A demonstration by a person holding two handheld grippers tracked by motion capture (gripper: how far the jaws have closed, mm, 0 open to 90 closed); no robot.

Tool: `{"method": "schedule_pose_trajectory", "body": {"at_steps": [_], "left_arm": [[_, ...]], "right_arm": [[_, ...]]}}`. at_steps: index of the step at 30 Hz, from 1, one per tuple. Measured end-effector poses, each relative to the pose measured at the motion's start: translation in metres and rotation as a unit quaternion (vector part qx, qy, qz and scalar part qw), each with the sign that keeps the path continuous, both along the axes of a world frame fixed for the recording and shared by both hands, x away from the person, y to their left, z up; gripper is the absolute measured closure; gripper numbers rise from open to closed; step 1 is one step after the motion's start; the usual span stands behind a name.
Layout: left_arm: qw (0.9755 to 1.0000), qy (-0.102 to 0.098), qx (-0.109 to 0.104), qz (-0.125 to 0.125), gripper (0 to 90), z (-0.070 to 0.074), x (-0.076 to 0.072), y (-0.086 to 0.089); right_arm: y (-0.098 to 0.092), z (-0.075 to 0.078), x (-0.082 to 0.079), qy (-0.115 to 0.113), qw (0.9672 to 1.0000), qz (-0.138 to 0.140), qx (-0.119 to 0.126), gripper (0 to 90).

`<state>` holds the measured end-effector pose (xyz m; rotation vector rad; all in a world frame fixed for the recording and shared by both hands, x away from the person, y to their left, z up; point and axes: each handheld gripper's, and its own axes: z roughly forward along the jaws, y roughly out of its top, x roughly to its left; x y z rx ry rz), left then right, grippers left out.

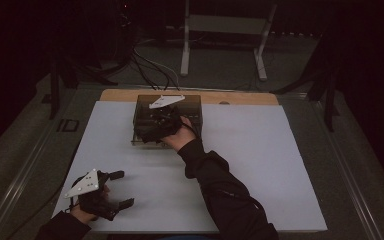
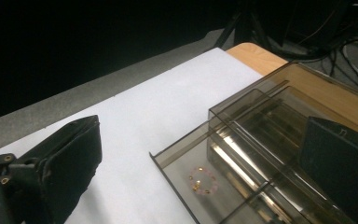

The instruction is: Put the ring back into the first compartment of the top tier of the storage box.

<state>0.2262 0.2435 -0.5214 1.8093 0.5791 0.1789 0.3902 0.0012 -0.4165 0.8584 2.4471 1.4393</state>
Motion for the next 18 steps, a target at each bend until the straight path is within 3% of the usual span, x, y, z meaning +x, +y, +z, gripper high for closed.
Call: {"method": "schedule_pose_trajectory", "body": {"at_steps": [18], "left_arm": [[1.0000, 0.002, 0.005, 0.001, 0.9, -0.001, 0.000, 0.000]], "right_arm": [[-0.036, 0.001, 0.002, 0.003, 1.0000, 0.000, -0.006, 0.0]]}}
